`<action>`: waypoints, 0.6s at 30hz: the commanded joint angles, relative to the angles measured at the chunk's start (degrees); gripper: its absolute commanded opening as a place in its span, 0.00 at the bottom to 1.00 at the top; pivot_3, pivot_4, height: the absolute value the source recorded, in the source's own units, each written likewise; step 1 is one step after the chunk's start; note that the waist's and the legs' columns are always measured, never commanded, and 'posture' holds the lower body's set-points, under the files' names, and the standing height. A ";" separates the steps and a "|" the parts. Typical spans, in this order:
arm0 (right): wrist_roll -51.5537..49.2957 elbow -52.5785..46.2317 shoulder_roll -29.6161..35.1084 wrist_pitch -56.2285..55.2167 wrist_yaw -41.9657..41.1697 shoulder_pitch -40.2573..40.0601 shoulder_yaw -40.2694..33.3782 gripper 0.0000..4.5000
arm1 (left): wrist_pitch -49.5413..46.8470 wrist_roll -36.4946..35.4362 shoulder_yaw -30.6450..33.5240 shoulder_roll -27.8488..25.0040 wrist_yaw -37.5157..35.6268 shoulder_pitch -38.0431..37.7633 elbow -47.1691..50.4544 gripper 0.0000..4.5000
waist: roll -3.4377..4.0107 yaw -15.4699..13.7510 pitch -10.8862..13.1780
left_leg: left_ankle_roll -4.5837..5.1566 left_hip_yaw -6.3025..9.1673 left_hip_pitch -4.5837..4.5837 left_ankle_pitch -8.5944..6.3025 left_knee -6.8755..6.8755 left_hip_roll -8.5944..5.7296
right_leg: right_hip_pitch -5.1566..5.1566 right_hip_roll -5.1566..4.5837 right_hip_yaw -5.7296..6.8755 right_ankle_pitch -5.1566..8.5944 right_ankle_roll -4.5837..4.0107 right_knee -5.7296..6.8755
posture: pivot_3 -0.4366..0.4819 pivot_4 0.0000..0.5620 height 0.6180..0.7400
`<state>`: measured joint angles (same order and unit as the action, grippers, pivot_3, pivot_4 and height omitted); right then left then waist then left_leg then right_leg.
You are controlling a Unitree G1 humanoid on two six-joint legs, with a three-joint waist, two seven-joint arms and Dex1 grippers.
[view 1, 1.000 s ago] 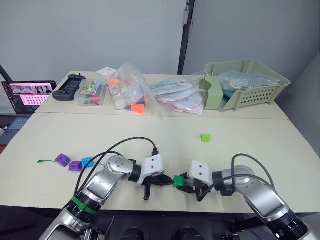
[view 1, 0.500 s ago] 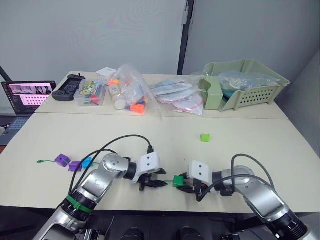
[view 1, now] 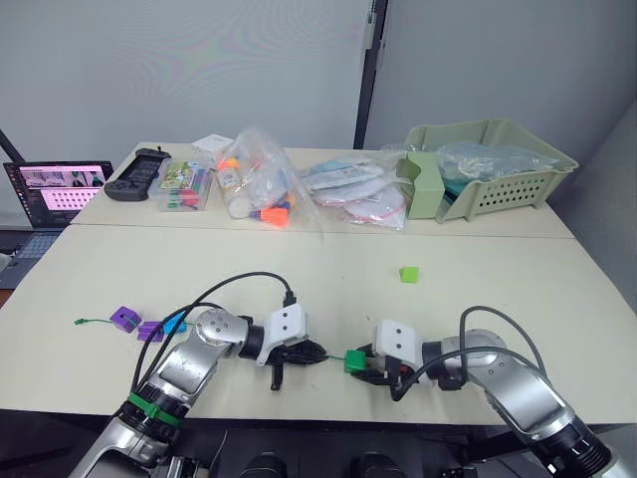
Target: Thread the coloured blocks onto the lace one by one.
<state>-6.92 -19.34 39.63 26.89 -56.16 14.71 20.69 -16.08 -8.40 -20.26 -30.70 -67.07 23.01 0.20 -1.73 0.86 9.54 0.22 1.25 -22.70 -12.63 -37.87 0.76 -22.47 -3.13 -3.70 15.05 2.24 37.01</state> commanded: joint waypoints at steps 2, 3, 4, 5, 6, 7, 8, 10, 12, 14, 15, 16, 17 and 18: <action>1.45 1.75 -0.07 0.73 0.39 -0.40 1.24 0.26 | 0.66 -0.28 -1.34 0.35 -1.24 -0.35 1.39 0.01 | 0.00 0.01 0.00 | 0.00 0.00 0.00 0.00 0.00 0.00 | 0.00 0.00 0.00 0.00 0.00 0.00 | 0.48 0.27 1.00; 1.46 1.75 -0.07 0.74 0.41 -0.41 1.25 0.26 | 0.71 -0.11 -1.39 0.59 -0.94 -0.32 1.41 0.01 | 0.00 0.00 0.00 | 0.00 0.00 0.00 0.00 0.00 0.00 | 0.00 -0.01 0.00 0.00 0.00 0.00 | 0.48 0.27 1.00; 1.46 1.79 -0.04 0.68 0.40 -0.44 1.23 0.26 | 0.75 0.02 -1.45 0.81 -0.72 -0.26 1.37 0.01 | 0.00 -0.01 0.00 | 0.00 0.00 0.00 0.00 0.00 0.00 | 0.00 -0.01 0.00 0.00 0.00 0.00 | 0.48 0.27 1.00; 1.47 1.82 -0.06 0.64 0.41 -0.45 1.23 0.26 | 0.51 -0.02 -1.55 1.18 -0.56 -0.05 1.52 0.01 | 0.00 -0.01 0.00 | 0.00 0.00 0.00 0.00 0.00 0.01 | 0.00 -0.01 0.00 0.00 0.00 0.00 | 0.48 0.27 1.00; 1.58 1.93 -0.32 0.61 0.52 -0.31 1.44 0.26 | 0.30 0.12 -1.93 2.00 -0.11 0.40 1.63 0.01 | 0.00 -0.02 0.00 | 0.00 0.00 0.00 0.00 0.00 0.00 | 0.00 -0.01 0.00 0.00 0.00 0.00 | 0.48 0.27 1.00; 1.63 2.02 -0.56 0.64 0.60 -0.13 1.62 0.26 | 0.11 0.27 -2.29 2.60 0.18 0.69 1.77 0.01 | 0.00 -0.02 0.00 | 0.00 0.00 0.00 0.00 0.00 0.00 | 0.00 -0.01 0.00 0.00 0.00 0.00 | 0.48 0.27 1.00; 1.70 2.18 -0.82 0.67 0.66 0.13 1.82 0.26 | -0.01 0.48 -2.58 3.11 0.49 0.90 1.83 0.01 | -0.01 -0.02 0.00 | 0.00 0.00 0.00 0.00 0.00 0.00 | 0.01 -0.01 0.00 0.00 0.00 0.00 | 0.48 0.27 1.00; 1.87 2.55 -1.25 0.60 0.67 0.57 2.10 0.26 | -0.18 0.76 -2.84 3.56 0.70 0.91 1.96 0.01 | -0.01 0.09 0.00 | 0.00 0.00 0.00 0.00 0.00 -0.01 | 0.01 0.00 0.00 0.00 0.00 0.00 | 0.48 0.27 1.00; 2.01 2.75 -1.42 0.46 0.54 0.72 2.23 0.26 | -0.26 1.17 -2.77 3.38 0.94 0.77 2.06 0.01 | 0.00 0.16 0.00 | 0.00 0.00 0.01 0.00 0.00 0.00 | 0.00 0.05 0.00 0.00 0.00 0.00 | 0.48 0.27 1.00; 2.05 2.85 -1.33 0.32 0.44 0.66 2.29 0.26 | -0.52 1.98 -2.50 2.72 1.49 0.64 2.11 0.01 | 0.00 0.16 0.00 | 0.00 0.01 0.02 0.00 0.00 0.00 | 0.01 0.05 0.00 0.00 0.00 0.01 | 0.48 0.27 1.00; 2.06 2.89 -1.24 0.25 0.40 0.61 2.30 0.26 | -0.67 2.20 -2.34 2.32 1.56 0.58 2.11 0.01 | 0.00 0.16 0.00 | 0.00 0.01 0.03 0.00 0.00 0.00 | 0.01 0.05 0.00 0.00 0.00 0.01 | 0.48 0.27 1.00; 2.07 2.92 -1.17 0.21 0.38 0.57 2.30 0.26 | -0.76 2.31 -2.26 2.07 1.57 0.56 2.12 0.01 | 0.00 0.17 0.00 | 0.00 0.01 0.02 0.00 0.00 0.00 | 0.01 0.05 0.00 0.00 0.00 0.01 | 0.48 0.27 1.00; 2.09 2.90 -1.13 0.21 0.39 0.51 2.35 0.26 | -0.86 2.43 -2.21 1.60 1.46 0.46 2.26 0.01 | 0.00 0.18 0.00 | 0.00 0.01 0.03 0.00 0.00 0.00 | 0.01 0.05 0.00 0.00 0.00 0.01 | 0.48 0.27 1.00; 2.07 2.83 -1.07 0.24 0.38 0.46 2.36 0.26 | -1.24 2.19 -1.89 1.22 1.43 0.38 2.47 0.01 | 0.00 0.21 0.00 | 0.00 0.01 0.03 0.00 0.00 0.01 | 0.01 0.05 0.00 0.00 0.00 0.01 | 0.48 0.27 1.00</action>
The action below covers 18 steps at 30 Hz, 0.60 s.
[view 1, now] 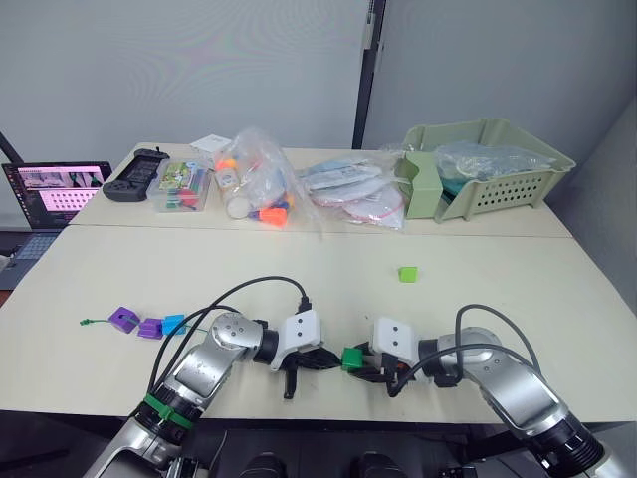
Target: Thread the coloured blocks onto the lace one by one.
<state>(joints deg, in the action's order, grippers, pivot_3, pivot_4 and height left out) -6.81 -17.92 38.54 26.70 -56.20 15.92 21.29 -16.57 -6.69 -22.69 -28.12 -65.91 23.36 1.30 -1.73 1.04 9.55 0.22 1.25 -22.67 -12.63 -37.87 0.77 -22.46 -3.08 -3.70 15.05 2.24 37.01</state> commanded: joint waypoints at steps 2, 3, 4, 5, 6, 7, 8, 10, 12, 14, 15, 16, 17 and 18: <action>1.59 1.11 0.22 0.68 0.25 -0.89 1.54 0.26 | -1.04 0.00 1.37 -2.08 0.34 0.31 1.90 0.06 | 0.00 0.08 0.00 | 0.00 0.01 0.00 0.00 0.00 0.02 | 0.00 0.02 0.00 0.00 0.00 0.00 | 0.48 0.27 1.00; 1.19 0.93 0.17 0.88 0.28 -1.03 1.24 0.26 | -1.58 -0.57 1.60 -2.57 -0.17 0.51 2.41 0.13 | 0.00 0.07 0.00 | 0.00 0.02 0.00 0.00 0.00 0.02 | 0.00 0.01 0.00 0.00 0.00 0.00 | 0.48 0.27 1.00; 0.90 0.76 0.08 0.77 0.41 -1.13 0.83 0.37 | -2.08 -1.10 1.69 -3.12 -0.84 0.72 3.10 0.19 | 0.00 0.05 0.00 | 0.00 0.02 0.00 0.00 0.00 0.02 | 0.00 0.01 0.00 0.00 0.00 0.00 | 0.48 0.27 1.00; 0.29 0.43 -0.24 1.06 0.68 -1.20 0.18 0.50 | -2.61 -1.56 1.82 -3.52 -1.25 0.93 3.77 0.26 | 0.00 0.03 0.00 | 0.00 0.02 0.00 0.00 0.00 0.01 | 0.00 0.01 0.00 0.00 0.00 0.00 | 0.48 0.27 1.00; -0.73 -0.26 -0.43 1.88 0.60 -1.28 -0.47 0.57 | -3.08 -1.91 1.95 -3.77 -1.49 1.21 4.36 0.33 | 0.00 0.00 0.00 | 0.00 0.01 0.00 0.00 0.00 0.02 | 0.00 0.00 0.00 0.00 0.00 0.00 | 0.48 0.27 1.00; -1.43 -0.77 -0.54 2.51 0.50 -1.32 -0.90 0.65 | -3.39 -2.12 2.04 -3.91 -1.51 1.43 4.74 0.40 | 0.00 -0.04 0.00 | 0.00 0.01 0.00 0.00 0.00 0.01 | -0.01 0.00 0.00 0.00 0.00 0.00 | 0.48 0.27 1.00; -1.98 -1.84 -0.24 2.97 0.70 -1.72 -1.89 0.73 | -3.96 -2.43 1.99 -4.15 -2.02 2.24 5.47 0.48 | 0.00 -0.09 0.01 | 0.00 0.01 -0.02 0.00 0.00 0.01 | -0.02 0.00 0.00 0.00 0.00 0.00 | 0.48 0.27 1.00; -2.65 -3.93 1.09 3.21 0.72 -3.09 -3.70 0.88 | -4.74 -2.67 1.56 -4.35 -2.82 3.75 6.65 0.63 | 0.00 -0.33 0.01 | 0.00 0.02 -0.13 0.00 0.00 0.01 | -0.11 -0.03 0.00 0.00 0.00 0.00 | 0.48 0.27 1.00; -3.39 -6.26 3.13 2.92 0.20 -5.50 -5.88 1.00 | -5.95 -2.54 0.59 -3.84 -2.98 5.14 7.74 0.77 | 0.00 -0.83 0.01 | 0.00 0.02 -0.38 0.00 0.00 -0.04 | -0.32 -0.10 0.02 0.01 0.01 0.00 | 0.48 0.27 1.00; -4.36 -7.96 4.67 2.43 0.03 -7.68 -7.75 1.00 | -6.17 -1.76 -0.69 -2.53 -2.17 5.94 8.03 0.83 | 0.00 -0.99 0.01 | 0.00 0.01 -0.65 0.00 -0.01 -0.10 | -0.57 -0.18 0.01 0.00 0.04 -0.01 | 0.48 0.27 1.00; -4.88 -8.61 5.31 2.21 0.00 -8.61 -8.46 1.00 | -6.24 -1.41 -1.37 -1.78 -1.71 6.14 7.95 0.83 | 0.00 -1.01 0.01 | 0.00 0.01 -0.69 0.00 -0.01 -0.14 | -0.60 -0.22 0.00 -0.01 0.05 -0.01 | 0.48 0.27 1.00; -5.36 -9.18 5.93 1.84 -0.16 -9.70 -9.31 1.00 | -6.47 -0.85 -2.39 -0.82 -1.12 6.26 7.59 0.83 | 0.00 -0.98 0.01 | 0.00 0.01 -0.69 0.00 -0.01 -0.17 | -0.60 -0.25 -0.02 -0.01 0.06 -0.01 | 0.48 0.27 1.00; -5.66 -9.43 6.32 1.43 -0.21 -10.49 -9.98 1.00 | -6.13 0.06 -3.42 -0.08 -0.68 6.39 6.94 0.83 | 0.00 -0.97 0.01 | 0.00 0.00 -0.68 0.00 -0.01 -0.21 | -0.60 -0.26 -0.05 0.00 0.08 -0.01 | 0.48 0.27 1.00; -5.63 -9.38 6.60 0.87 -0.10 -11.04 -10.45 1.00 | -5.55 0.96 -4.28 0.64 -0.19 6.58 6.05 0.83 | -0.01 -0.96 0.02 | 0.00 0.01 -0.68 0.00 -0.01 -0.28 | -0.60 -0.26 -0.06 0.00 0.08 -0.01 | 0.48 0.27 1.00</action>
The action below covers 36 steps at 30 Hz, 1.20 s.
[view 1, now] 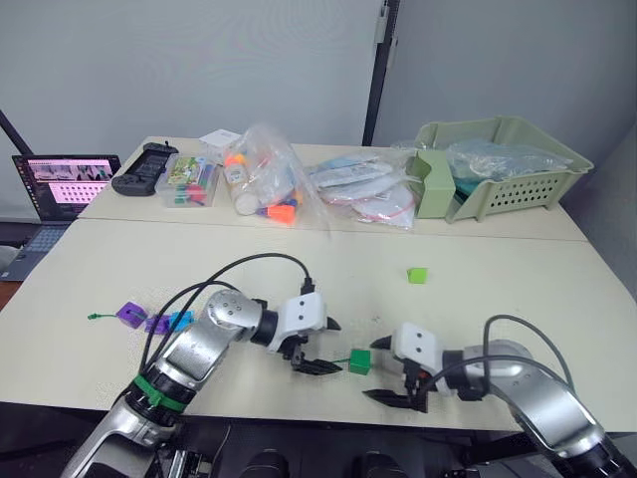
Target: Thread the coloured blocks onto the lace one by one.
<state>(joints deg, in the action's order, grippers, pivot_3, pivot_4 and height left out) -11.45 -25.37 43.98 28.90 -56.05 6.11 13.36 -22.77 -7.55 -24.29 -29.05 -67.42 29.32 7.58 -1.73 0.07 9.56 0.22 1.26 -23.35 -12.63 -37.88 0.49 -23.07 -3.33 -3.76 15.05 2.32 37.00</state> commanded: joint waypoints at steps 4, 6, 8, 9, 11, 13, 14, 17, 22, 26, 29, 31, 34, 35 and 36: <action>-0.14 -0.75 1.55 -2.53 0.30 -1.71 -2.36 1.00 | 2.03 3.66 -4.37 3.73 2.81 0.87 -3.61 0.83 | -0.02 0.47 0.01 | 0.00 -0.04 0.08 0.01 -0.01 0.01 | 0.01 0.07 -0.01 0.00 0.00 0.06 | 0.48 0.27 1.00; -0.07 -0.33 1.45 -2.86 0.54 -1.75 -2.38 1.00 | 3.20 4.61 -4.91 4.15 3.37 0.75 -4.64 0.83 | -0.01 0.75 0.01 | 0.01 -0.04 0.09 0.01 -0.01 0.05 | 0.00 0.12 -0.01 0.00 -0.01 0.08 | 0.48 0.27 1.00; -0.09 0.02 1.38 -3.13 0.73 -1.82 -2.50 1.00 | 4.50 5.38 -5.09 4.82 4.27 0.84 -5.93 0.83 | -0.01 0.74 0.01 | 0.01 -0.03 0.08 0.01 -0.01 0.07 | 0.00 0.13 -0.01 0.00 -0.01 0.08 | 0.48 0.27 1.00; -0.18 0.16 1.35 -3.26 0.79 -1.96 -2.66 1.00 | 4.36 4.81 -4.90 5.24 3.96 0.86 -6.13 0.83 | -0.02 0.68 0.01 | 0.01 -0.03 0.07 0.01 -0.01 0.06 | 0.00 0.13 -0.01 0.00 -0.01 0.08 | 0.48 0.27 1.00; -0.30 0.24 1.37 -3.33 0.91 -2.18 -2.85 1.00 | 4.19 3.75 -4.35 5.80 3.22 0.95 -6.27 0.72 | -0.02 0.66 0.01 | 0.01 -0.03 0.07 0.01 -0.01 0.04 | 0.01 0.10 -0.01 0.00 -0.01 0.07 | 0.48 0.27 1.00; -0.33 0.17 1.44 -3.36 1.01 -2.45 -2.91 1.00 | 4.28 3.39 -4.09 6.09 2.94 1.00 -6.36 0.58 | -0.02 0.58 0.01 | 0.01 -0.03 0.08 0.01 -0.01 0.02 | 0.01 0.09 -0.01 0.00 -0.01 0.08 | 0.48 0.27 1.00; -0.34 0.16 1.42 -3.35 1.06 -2.55 -2.92 1.00 | 4.23 3.15 -4.06 6.16 2.63 0.99 -6.36 0.51 | -0.01 0.60 0.01 | 0.01 -0.03 0.08 0.01 -0.01 0.02 | 0.01 0.09 -0.01 0.00 -0.01 0.08 | 0.48 0.27 1.00; -0.20 0.58 1.16 -3.17 1.42 -2.48 -2.54 1.00 | 4.30 2.98 -4.18 6.06 2.06 0.90 -6.27 0.29 | -0.02 0.63 0.01 | 0.01 -0.02 0.08 0.01 -0.01 0.02 | 0.01 0.09 -0.02 0.00 -0.01 0.08 | 0.48 0.27 1.00; 0.04 1.95 0.90 -2.99 1.66 -1.78 -2.15 1.00 | 4.72 2.23 -4.16 5.21 0.32 0.40 -5.40 0.27 | -0.01 0.63 0.01 | 0.01 -0.02 0.09 0.01 -0.01 0.02 | 0.02 0.09 -0.02 0.00 -0.01 0.08 | 0.48 0.27 1.00; 0.25 3.47 0.62 -3.51 1.38 -1.02 -1.77 0.88 | 5.11 2.18 -3.90 4.66 0.02 0.48 -5.72 0.27 | -0.02 0.64 0.01 | 0.01 -0.02 0.11 0.01 -0.01 0.03 | 0.03 0.10 -0.02 0.00 -0.01 0.09 | 0.48 0.27 1.00; 0.25 4.45 0.79 -4.17 0.79 -0.82 -1.44 0.67 | 5.26 2.08 -3.61 4.35 -0.28 0.74 -5.99 0.27 | -0.01 0.64 0.01 | 0.01 -0.03 0.13 0.01 -0.02 0.03 | 0.04 0.10 -0.02 -0.01 -0.01 0.09 | 0.48 0.27 1.00; 0.34 4.82 0.74 -4.59 0.66 -0.76 -1.36 0.52 | 5.27 2.19 -3.38 4.29 -0.10 0.81 -6.10 0.27 | -0.01 0.61 0.01 | 0.01 -0.03 0.13 0.01 -0.02 0.02 | 0.05 0.09 -0.02 -0.01 -0.01 0.09 | 0.48 0.27 1.00; 0.52 5.44 0.76 -5.17 0.46 -0.64 -1.24 0.29 | 5.19 2.30 -3.28 4.37 0.09 0.88 -6.18 0.27 | -0.01 0.61 0.01 | 0.01 -0.02 0.13 0.01 -0.03 0.02 | 0.06 0.09 -0.02 -0.01 -0.01 0.09 | 0.48 0.27 1.00; 0.55 5.62 0.78 -5.34 0.42 -0.61 -1.21 0.21 | 5.14 2.27 -3.22 4.34 0.05 0.84 -6.09 0.27 | -0.01 0.61 0.01 | 0.01 -0.02 0.13 0.01 -0.04 0.02 | 0.06 0.09 -0.02 -0.01 -0.01 0.09 | 0.48 0.27 1.00; 0.61 5.81 0.81 -5.51 0.39 -0.57 -1.16 0.13 | 5.15 2.27 -3.14 4.26 0.01 0.77 -6.03 0.27 | -0.01 0.61 0.01 | 0.01 -0.02 0.13 0.01 -0.04 0.02 | 0.06 0.09 -0.02 -0.01 -0.01 0.10 | 0.48 0.27 1.00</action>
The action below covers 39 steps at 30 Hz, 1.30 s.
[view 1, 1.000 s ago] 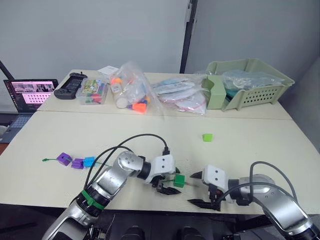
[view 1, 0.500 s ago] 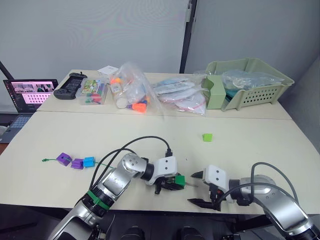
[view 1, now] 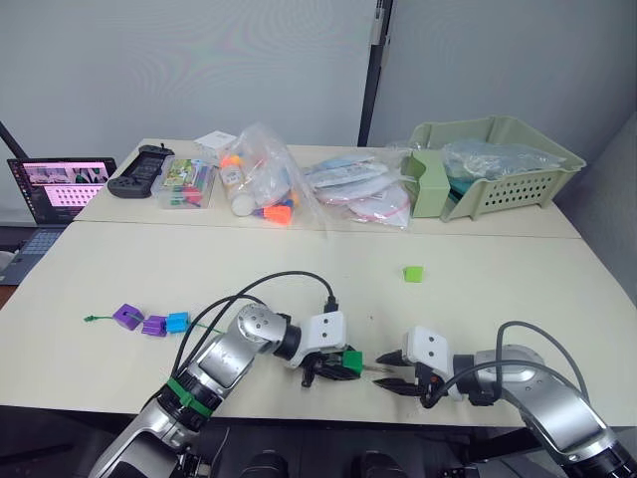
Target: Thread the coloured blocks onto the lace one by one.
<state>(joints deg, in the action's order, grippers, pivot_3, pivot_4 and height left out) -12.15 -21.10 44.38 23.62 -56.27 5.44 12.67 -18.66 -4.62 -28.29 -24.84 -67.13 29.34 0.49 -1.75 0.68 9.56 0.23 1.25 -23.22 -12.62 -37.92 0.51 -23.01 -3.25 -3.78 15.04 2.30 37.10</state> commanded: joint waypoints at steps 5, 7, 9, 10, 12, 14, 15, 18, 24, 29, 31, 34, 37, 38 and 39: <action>1.84 2.99 0.50 -1.38 0.56 0.55 -0.24 0.00 | 0.71 -1.81 2.41 -1.63 -1.10 -0.25 2.27 0.27 | 0.00 0.03 0.00 | 0.00 0.00 0.01 0.00 0.00 0.00 | 0.00 0.00 0.00 0.00 0.00 0.01 | 0.48 0.27 1.00; 1.92 3.38 0.48 -1.80 0.54 0.75 -0.10 0.00 | 0.50 -2.42 3.22 -2.66 -1.53 -0.82 2.93 0.27 | 0.01 0.05 0.00 | 0.00 0.00 0.01 0.00 0.00 0.01 | 0.00 0.01 0.00 0.00 0.00 0.01 | 0.48 0.27 1.00; 1.98 3.56 0.28 -2.12 0.44 1.16 0.34 0.00 | 1.54 -2.95 4.73 -5.24 -2.60 -1.88 2.73 0.27 | 0.01 0.05 0.00 | 0.00 0.03 0.02 0.00 0.00 0.03 | 0.00 0.01 0.00 0.00 -0.01 0.02 | 0.48 0.27 1.00; 2.04 3.56 0.14 -2.22 0.35 1.45 0.67 0.00 | 2.53 -3.38 6.18 -7.63 -3.86 -2.73 2.24 0.27 | 0.01 0.05 0.00 | 0.00 0.03 0.03 0.00 -0.01 0.03 | 0.00 0.01 0.00 0.00 -0.01 0.02 | 0.48 0.27 1.00; 2.00 3.24 0.04 -2.10 0.14 2.01 1.18 0.00 | 5.22 -3.76 9.04 -12.08 -5.46 -3.93 -0.17 0.27 | 0.01 0.29 0.00 | 0.00 0.04 0.05 0.00 0.00 0.10 | -0.02 0.03 -0.01 -0.01 -0.03 0.03 | 0.48 0.27 1.00; 1.75 2.64 0.23 -1.52 -0.30 2.58 1.61 0.00 | 8.42 -4.51 12.26 -16.67 -7.57 -4.99 -3.89 0.27 | 0.01 0.39 0.00 | 0.00 0.09 0.06 0.00 0.00 0.20 | -0.04 0.08 -0.02 -0.02 -0.05 0.04 | 0.48 0.27 1.00; 1.80 2.49 0.47 -1.34 -0.54 2.79 1.88 0.00 | 10.00 -4.61 13.46 -18.92 -8.67 -5.41 -5.79 0.27 | 0.01 0.52 0.00 | 0.00 0.09 0.07 0.00 0.00 0.21 | -0.04 0.12 -0.02 -0.04 -0.09 0.04 | 0.48 0.27 1.00; 1.77 2.24 0.76 -0.65 -1.05 3.45 2.50 0.00 | 17.48 -4.19 16.39 -24.66 -11.99 -5.91 -13.95 0.27 | 0.02 0.52 -0.01 | 0.00 0.06 0.12 0.00 0.01 0.26 | -0.04 0.16 -0.01 -0.06 -0.14 0.04 | 0.48 0.27 1.00; 1.89 2.08 0.87 0.46 -2.29 5.30 3.40 0.00 | 33.20 -0.75 19.67 -32.72 -15.27 -2.26 -35.92 0.27 | 0.06 0.82 -0.03 | 0.00 -0.20 0.18 0.00 0.06 0.36 | -0.09 0.24 0.00 -0.04 -0.23 0.07 | 0.48 0.27 1.00; 2.50 2.83 0.01 0.57 -3.08 6.51 4.11 0.00 | 37.59 -0.35 20.46 -31.80 -14.43 -0.21 -39.63 0.50 | 0.11 0.55 -0.08 | 0.00 -0.27 0.16 0.00 0.07 0.35 | -0.09 0.22 0.00 -0.04 -0.23 0.08 | 0.48 0.27 1.00; 2.54 2.91 -0.28 0.67 -3.25 7.00 4.32 0.00 | 34.64 -2.36 21.05 -31.19 -16.59 0.28 -38.76 0.63 | 0.11 0.57 -0.08 | 0.00 -0.29 0.15 0.00 0.07 0.36 | -0.12 0.24 0.00 -0.04 -0.23 0.10 | 0.48 0.27 1.00; 2.36 2.35 -0.14 1.24 -3.60 7.31 4.41 0.00 | 30.72 -5.00 22.23 -31.03 -18.08 0.61 -32.99 0.84 | 0.10 0.50 -0.08 | 0.00 -0.30 0.10 0.00 0.07 0.35 | -0.15 0.23 0.00 -0.04 -0.23 0.11 | 0.48 0.27 1.00; 2.39 2.01 -0.05 1.73 -3.82 7.62 4.51 0.00 | 24.00 -8.10 23.36 -31.35 -19.43 0.54 -24.97 0.99 | 0.04 0.39 -0.04 | 0.00 -0.26 0.00 0.00 0.06 0.35 | -0.20 0.22 0.00 -0.04 -0.22 0.10 | 0.48 0.27 1.00; 2.44 1.92 -0.13 1.97 -3.79 7.79 4.62 0.00 | 22.09 -8.82 23.48 -31.30 -19.43 0.46 -22.21 0.99 | 0.04 0.37 -0.04 | 0.00 -0.25 0.00 0.00 0.06 0.35 | -0.20 0.22 0.01 -0.04 -0.22 0.10 | 0.48 0.27 1.00; 2.55 1.78 -0.31 2.42 -3.66 8.12 4.86 0.00 | 17.69 -10.72 23.29 -30.73 -19.00 0.08 -17.06 0.99 | 0.04 0.36 -0.04 | 0.00 -0.24 0.00 0.00 0.05 0.35 | -0.20 0.22 0.01 -0.04 -0.22 0.10 | 0.48 0.27 1.00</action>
<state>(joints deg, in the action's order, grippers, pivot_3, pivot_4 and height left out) -10.02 -18.26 44.23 25.29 -59.83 13.23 16.97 3.23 -12.26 -6.35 -55.74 -86.13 29.07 -22.42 -1.70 1.04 9.52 0.23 1.01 -23.21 -12.62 -37.87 0.86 -23.19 -3.03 -3.78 15.00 2.08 37.20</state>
